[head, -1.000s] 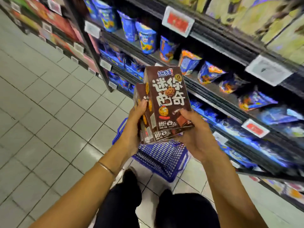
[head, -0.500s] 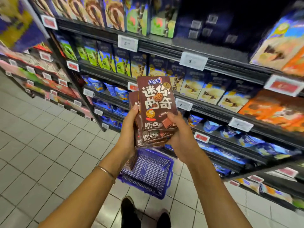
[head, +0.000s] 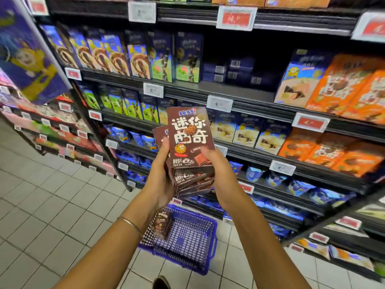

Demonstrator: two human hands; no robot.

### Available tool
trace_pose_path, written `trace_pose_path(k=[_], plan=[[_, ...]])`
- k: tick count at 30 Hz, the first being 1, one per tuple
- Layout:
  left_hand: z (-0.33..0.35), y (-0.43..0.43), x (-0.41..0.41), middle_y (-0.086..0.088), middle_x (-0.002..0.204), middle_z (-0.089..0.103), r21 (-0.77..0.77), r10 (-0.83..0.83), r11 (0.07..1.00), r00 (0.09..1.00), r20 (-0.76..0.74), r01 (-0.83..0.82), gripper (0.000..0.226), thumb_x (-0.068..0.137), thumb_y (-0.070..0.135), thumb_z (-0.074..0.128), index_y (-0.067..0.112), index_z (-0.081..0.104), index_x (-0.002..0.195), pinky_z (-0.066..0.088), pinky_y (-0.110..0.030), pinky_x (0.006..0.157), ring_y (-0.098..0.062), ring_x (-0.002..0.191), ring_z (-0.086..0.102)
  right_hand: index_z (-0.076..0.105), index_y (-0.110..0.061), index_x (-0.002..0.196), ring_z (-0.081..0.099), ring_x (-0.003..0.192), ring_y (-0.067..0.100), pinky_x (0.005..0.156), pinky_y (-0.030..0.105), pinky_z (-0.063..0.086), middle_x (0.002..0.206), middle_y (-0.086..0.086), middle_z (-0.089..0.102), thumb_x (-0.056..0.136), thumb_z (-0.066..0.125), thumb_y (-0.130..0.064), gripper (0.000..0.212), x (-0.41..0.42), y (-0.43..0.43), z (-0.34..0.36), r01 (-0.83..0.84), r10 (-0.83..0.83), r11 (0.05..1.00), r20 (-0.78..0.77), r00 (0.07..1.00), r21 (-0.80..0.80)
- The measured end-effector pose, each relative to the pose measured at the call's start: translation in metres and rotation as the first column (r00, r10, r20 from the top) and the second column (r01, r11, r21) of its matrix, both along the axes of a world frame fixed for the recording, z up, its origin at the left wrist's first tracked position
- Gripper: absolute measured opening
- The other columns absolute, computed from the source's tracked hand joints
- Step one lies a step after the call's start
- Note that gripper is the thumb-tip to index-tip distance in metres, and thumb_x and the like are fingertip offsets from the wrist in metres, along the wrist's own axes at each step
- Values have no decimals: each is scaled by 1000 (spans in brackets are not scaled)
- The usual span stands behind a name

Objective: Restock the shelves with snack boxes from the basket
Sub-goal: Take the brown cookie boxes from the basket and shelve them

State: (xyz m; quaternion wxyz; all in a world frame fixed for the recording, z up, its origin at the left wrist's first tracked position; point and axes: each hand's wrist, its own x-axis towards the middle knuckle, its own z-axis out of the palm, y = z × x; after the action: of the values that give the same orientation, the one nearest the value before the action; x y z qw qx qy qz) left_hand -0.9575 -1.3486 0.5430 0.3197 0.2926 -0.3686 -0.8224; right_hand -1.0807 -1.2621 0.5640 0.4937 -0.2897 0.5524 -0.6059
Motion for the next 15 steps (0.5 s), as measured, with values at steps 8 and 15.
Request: trace_pose_path(k=[8, 15], plan=[[17, -17, -7, -16, 127, 76, -39, 3, 999, 997, 82, 0, 53, 80, 52, 76, 19, 79, 121, 63, -46, 84, -37, 110, 76, 72, -30, 104, 76, 89, 23, 73, 45, 59, 105, 3, 78, 85, 58, -54, 34, -20, 6, 20, 116, -106, 992, 181, 978, -45], [45, -20, -30, -18, 137, 70, -129, -70, 989, 996, 55, 76, 69, 84, 54, 74, 15, 66, 140, 58, -53, 100, -40, 124, 69, 77, -27, 106, 77, 88, 25, 60, 35, 60, 106, 9, 78, 99, 47, -44, 35, -34, 6, 44, 124, -86, 980, 233, 969, -156]])
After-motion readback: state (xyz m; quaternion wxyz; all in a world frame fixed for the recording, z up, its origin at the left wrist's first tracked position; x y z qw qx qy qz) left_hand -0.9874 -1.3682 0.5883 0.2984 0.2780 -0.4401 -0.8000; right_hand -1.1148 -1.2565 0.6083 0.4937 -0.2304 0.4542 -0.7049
